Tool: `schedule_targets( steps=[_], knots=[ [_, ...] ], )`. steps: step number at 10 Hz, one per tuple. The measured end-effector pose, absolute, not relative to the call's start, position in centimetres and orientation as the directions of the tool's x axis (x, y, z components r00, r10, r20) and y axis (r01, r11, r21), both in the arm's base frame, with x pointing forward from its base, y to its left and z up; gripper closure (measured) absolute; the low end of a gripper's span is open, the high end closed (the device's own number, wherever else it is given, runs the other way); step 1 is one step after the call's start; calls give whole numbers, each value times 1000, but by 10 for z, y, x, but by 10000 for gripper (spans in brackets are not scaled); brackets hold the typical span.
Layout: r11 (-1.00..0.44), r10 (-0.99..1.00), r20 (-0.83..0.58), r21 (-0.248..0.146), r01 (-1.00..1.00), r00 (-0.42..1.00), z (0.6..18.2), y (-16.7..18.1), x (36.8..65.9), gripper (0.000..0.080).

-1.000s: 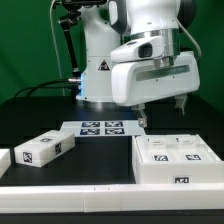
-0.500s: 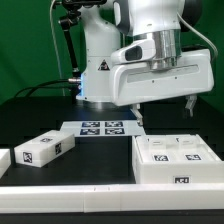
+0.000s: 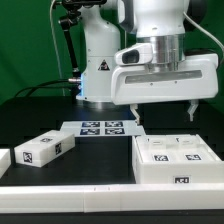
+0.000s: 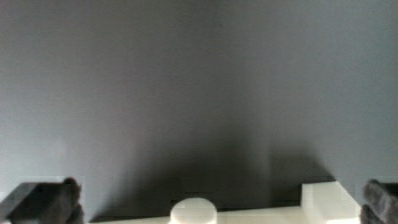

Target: Assemble cabinet

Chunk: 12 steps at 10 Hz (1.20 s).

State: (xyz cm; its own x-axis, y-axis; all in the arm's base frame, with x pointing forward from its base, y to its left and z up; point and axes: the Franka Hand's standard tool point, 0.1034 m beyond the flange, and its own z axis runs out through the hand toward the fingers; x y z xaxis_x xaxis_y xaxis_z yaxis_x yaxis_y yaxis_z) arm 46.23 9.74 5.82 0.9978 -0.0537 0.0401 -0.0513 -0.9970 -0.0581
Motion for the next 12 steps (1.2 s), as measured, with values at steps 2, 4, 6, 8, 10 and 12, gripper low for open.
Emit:
schedule_targets(
  steps=[2, 4, 6, 8, 10, 12],
  knots=[
    [-998, -39, 41, -47, -37, 998, 51, 87, 462, 3],
    [-998, -32, 41, -48, -30, 999, 51, 88, 462, 3],
    [-998, -31, 41, -48, -29, 999, 51, 89, 462, 3],
    [-998, -41, 20, -43, -40, 999, 38, 83, 460, 3],
    [-997, -67, 26, -46, -66, 997, 33, 85, 473, 3],
    [-997, -60, 36, -50, -58, 998, 25, 88, 486, 3]
  ],
)
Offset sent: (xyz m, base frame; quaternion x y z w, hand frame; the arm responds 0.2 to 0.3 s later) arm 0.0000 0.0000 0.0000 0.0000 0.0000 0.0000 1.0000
